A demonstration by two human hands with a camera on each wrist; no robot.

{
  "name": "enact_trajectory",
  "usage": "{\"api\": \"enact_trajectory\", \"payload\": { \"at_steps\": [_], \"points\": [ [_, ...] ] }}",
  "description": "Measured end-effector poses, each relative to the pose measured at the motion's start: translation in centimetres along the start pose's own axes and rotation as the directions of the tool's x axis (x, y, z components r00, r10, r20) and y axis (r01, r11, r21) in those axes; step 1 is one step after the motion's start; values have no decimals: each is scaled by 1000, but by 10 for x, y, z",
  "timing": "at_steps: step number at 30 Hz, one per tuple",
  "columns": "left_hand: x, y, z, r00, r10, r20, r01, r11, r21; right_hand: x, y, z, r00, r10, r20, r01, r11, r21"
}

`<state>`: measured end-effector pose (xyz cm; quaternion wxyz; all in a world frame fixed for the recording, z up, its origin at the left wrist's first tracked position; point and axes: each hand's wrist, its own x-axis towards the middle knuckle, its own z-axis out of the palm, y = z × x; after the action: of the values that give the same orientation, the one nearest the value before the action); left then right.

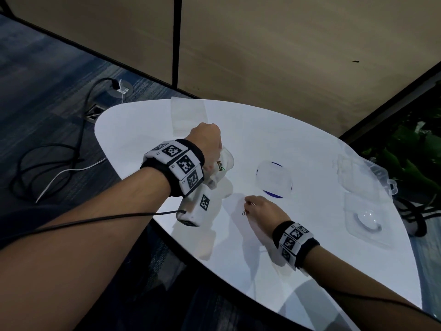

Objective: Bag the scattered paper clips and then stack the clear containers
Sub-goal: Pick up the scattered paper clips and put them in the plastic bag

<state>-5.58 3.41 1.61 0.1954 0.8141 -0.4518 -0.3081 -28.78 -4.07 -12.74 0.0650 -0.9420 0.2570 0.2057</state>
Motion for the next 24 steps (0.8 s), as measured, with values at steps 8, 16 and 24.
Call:
{"api": "enact_trajectory", "payload": {
  "at_steps": [8, 16, 24],
  "points": [
    [1, -1, -1, 1000, 11, 13, -11, 1000, -10, 18, 1, -27, 966, 245, -83, -207, 924, 320],
    [5, 0, 2, 1000, 16, 15, -16, 1000, 5, 31, 15, -50, 920, 368, 133, -386, 795, 467],
    [6, 1, 4, 1000, 8, 17, -9, 1000, 15, 36, 4, -116, 910, 387, -146, 24, 302, 953]
  ]
}}
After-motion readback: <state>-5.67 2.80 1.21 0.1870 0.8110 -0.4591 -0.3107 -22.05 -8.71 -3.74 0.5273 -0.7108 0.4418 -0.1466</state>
